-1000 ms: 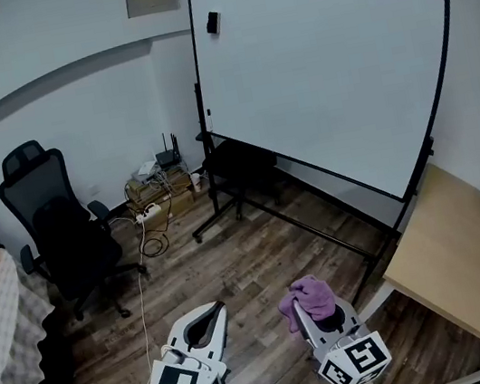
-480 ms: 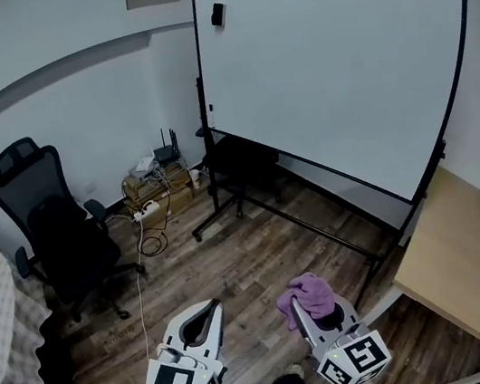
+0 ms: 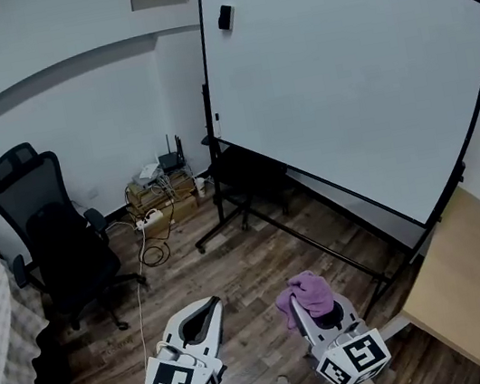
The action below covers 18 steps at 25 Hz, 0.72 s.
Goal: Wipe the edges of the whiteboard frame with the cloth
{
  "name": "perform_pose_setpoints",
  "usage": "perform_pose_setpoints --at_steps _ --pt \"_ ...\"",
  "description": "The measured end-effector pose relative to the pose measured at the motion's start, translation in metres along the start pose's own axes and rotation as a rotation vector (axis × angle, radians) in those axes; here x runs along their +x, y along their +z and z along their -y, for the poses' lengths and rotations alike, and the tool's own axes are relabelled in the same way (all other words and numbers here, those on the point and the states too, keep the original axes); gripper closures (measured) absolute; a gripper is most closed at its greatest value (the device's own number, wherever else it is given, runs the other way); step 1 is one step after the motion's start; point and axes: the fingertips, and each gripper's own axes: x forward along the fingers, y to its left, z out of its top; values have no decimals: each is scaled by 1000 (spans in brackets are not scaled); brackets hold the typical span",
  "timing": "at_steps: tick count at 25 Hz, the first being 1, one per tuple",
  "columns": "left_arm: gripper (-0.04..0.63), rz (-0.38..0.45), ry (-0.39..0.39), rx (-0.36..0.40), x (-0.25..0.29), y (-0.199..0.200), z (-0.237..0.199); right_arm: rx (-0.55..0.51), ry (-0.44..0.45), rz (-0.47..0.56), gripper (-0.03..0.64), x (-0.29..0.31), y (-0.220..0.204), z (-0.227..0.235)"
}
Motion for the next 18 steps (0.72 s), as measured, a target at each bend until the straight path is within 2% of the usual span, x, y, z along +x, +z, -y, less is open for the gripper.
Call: perform_pose_setpoints --at_steps 4,10,15,18 --pt "578 20 -6 3 36 0 -7 5 15 1 509 26 1 29" --pt "578 7 14 1 78 2 -16 15 36 1 509 56 2 65" --pt "578 3 53 13 113 2 -25 20 51 8 509 77 4 97" --pt "578 9 35 15 127 0 -19 27 58 9 509 84 0 111"
